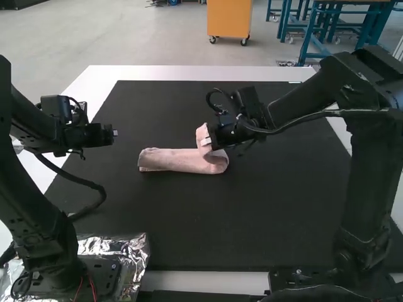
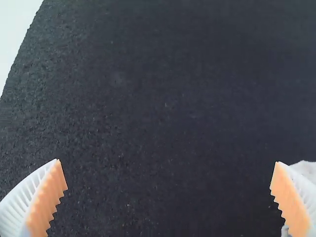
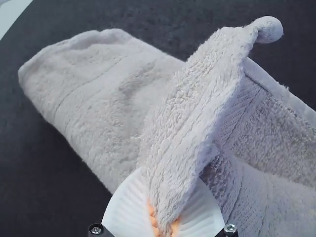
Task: Fold the towel.
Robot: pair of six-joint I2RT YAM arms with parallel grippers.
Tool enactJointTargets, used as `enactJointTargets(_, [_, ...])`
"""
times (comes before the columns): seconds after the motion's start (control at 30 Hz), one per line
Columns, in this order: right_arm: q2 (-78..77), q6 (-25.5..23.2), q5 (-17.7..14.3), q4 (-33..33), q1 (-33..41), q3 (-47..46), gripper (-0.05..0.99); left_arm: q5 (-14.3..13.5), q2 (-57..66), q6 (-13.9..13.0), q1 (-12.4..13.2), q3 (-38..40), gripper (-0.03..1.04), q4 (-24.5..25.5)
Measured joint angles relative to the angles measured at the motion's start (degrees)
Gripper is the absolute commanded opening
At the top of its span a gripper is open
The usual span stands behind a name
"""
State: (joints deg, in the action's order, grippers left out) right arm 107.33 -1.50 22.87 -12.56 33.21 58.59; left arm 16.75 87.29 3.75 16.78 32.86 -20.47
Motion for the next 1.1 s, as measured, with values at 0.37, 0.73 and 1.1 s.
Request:
enactJointTargets(0.37, [12.55, -0.87, -0.22, 0.46, 6.69, 13.68, -0.02, -0.26, -0.02, -4.42, 4.72, -3.89, 0.97, -0.9])
enactJointTargets(0.73, [19.32, -1.7, -0.33, 1.97, 12.22, 22.27, -0.02, -0.26, -2.95, -5.49, 6.25, -4.5, 0.97, -1.64])
enactJointTargets(1.1, [21.9, -3.19, -0.26, 4.98, 14.86, 27.78, 0.7, -0.26, -2.97, -5.53, 6.25, -4.74, 0.97, -1.84])
